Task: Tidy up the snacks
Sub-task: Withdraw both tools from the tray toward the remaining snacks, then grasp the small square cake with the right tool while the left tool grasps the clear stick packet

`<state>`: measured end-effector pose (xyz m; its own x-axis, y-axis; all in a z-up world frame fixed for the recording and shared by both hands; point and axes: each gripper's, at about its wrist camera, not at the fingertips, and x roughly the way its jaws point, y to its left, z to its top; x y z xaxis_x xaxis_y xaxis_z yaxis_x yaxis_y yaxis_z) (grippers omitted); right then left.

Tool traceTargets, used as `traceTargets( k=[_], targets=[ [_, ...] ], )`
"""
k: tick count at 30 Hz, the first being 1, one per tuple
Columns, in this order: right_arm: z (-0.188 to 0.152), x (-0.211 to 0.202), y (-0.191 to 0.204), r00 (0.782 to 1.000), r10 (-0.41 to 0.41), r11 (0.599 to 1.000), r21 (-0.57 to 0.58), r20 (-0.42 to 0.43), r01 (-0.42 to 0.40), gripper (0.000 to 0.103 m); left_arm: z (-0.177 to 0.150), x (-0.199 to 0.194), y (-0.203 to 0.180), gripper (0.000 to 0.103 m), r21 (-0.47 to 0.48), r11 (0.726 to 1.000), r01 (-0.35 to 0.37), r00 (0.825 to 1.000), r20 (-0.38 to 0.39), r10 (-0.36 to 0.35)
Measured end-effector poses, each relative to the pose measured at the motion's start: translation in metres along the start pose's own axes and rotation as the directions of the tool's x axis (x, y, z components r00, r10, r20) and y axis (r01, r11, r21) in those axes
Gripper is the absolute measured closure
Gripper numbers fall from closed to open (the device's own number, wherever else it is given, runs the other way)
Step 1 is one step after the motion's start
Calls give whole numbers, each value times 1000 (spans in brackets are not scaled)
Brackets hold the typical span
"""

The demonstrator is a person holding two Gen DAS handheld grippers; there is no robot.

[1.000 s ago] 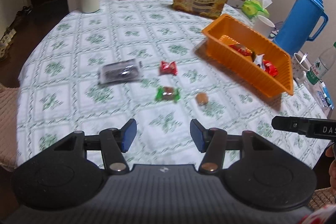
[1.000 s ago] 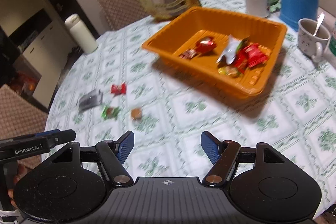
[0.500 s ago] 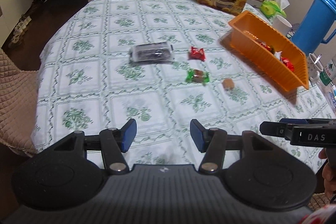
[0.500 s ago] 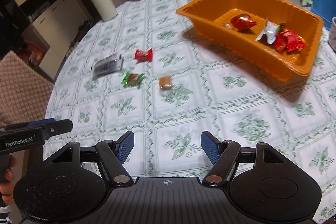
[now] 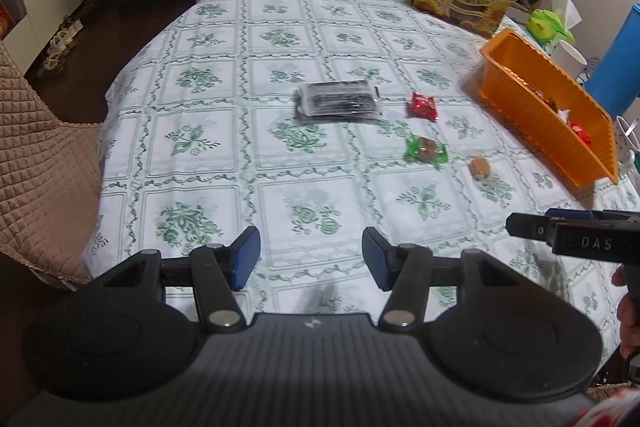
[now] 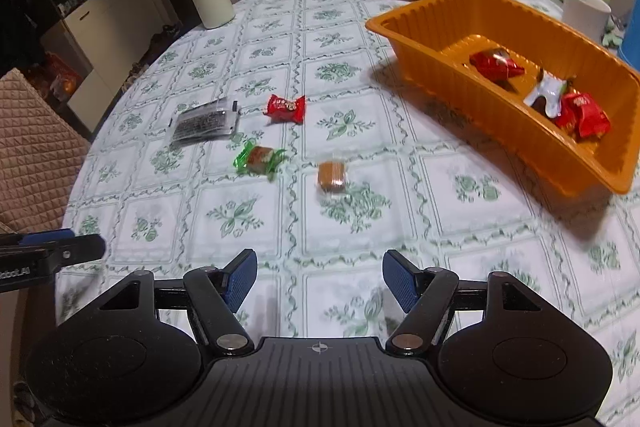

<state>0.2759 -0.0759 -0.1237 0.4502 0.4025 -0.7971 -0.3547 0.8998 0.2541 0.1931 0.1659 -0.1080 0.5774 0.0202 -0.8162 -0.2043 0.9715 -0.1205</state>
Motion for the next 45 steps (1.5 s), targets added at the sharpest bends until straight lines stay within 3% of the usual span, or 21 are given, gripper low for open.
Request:
traceTargets(
  k=[19,35,42,45],
  targets=[
    [35,39,4,997,-35,995,-86,62,41,33,18,20,17,50,3,999,-49,999,13,49],
    [36,65,-2,996,-49,994,-91,80,56,62,34,44,9,50,74,997,-24,1000,14,23],
    [35,69,0,996,-57,991,-120,73,66,79,41,53,6,50,131,991,-12,1000,23,9],
    [34,69,1,995,-63,987,-143,75,73,81,46,58,5,49,168,986,-6,1000,28,1]
  ],
)
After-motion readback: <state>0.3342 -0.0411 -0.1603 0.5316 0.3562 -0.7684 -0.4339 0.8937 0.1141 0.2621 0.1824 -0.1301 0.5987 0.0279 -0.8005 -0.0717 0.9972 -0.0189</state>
